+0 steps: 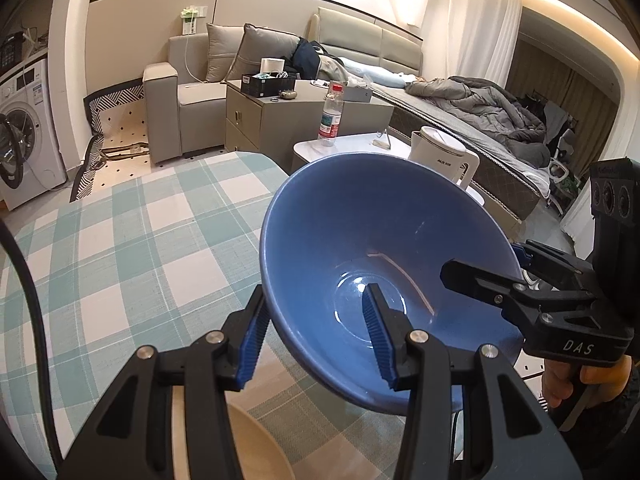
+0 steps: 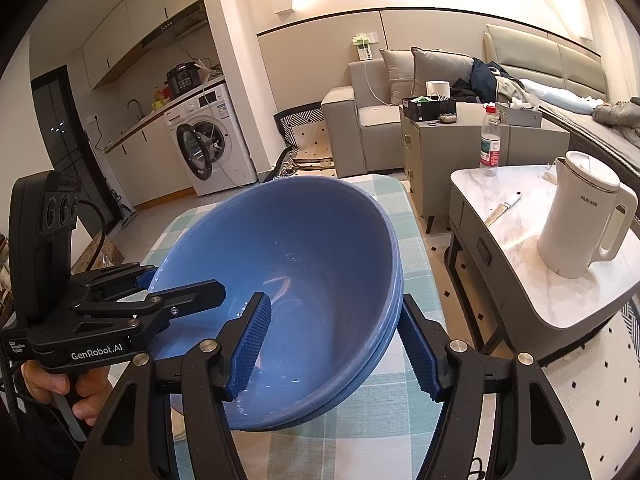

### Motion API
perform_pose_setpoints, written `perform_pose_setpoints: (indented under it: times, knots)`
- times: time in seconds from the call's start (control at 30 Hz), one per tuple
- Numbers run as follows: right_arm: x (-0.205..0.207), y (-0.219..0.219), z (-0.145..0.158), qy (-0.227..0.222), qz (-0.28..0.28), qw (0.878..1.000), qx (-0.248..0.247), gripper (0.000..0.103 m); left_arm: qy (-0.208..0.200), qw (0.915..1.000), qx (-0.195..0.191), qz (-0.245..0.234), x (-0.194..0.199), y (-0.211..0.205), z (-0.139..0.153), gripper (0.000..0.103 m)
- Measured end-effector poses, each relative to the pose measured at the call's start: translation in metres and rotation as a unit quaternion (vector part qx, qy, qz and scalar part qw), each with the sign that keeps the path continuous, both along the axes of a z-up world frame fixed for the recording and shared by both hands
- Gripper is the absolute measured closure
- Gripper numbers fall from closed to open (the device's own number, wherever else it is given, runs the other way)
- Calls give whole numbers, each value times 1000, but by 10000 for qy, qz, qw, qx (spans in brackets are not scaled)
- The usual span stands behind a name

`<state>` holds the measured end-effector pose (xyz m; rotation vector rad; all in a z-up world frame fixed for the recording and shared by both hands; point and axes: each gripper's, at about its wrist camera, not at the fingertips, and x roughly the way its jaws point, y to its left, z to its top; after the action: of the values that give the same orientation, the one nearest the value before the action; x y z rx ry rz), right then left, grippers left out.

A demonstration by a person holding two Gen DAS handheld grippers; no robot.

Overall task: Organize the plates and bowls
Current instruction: 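Lift the bowl stack with the left gripper toward the cream plates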

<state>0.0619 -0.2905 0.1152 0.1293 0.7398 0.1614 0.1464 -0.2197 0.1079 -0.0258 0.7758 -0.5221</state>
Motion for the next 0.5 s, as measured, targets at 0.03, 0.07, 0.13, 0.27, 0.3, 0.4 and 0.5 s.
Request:
perform_pose_setpoints:
  times: [0.03, 0.07, 0.13, 0.27, 0.3, 0.4, 0.5]
  knots:
    - [0, 2, 0, -4, 18, 10000, 0, 36, -5, 10000, -7, 25, -2, 3, 0, 57]
    - [-1, 4, 0, -7, 41, 10000, -7, 36, -9, 10000, -13, 46, -4, 5, -1, 57]
    - [-3, 10, 0, -21, 91, 10000, -16, 36, -6, 10000, -26, 82, -6, 9, -1, 57]
    - [-1, 19, 1, -18, 192, 9998, -53, 36, -31, 9998, -76, 193, -12, 20, -2, 57]
    - [-1, 22, 1, -18, 220, 9997, -69, 36, -31, 9997, -103, 222, -13, 23, -2, 57]
    - [-2, 30, 2, -21, 290, 9995, -110, 36, -65, 9994, -170, 297, -19, 32, -2, 57]
    - [-3, 41, 3, -38, 369, 9992, -135, 36, -88, 9991, -207, 369, -24, 42, -3, 57]
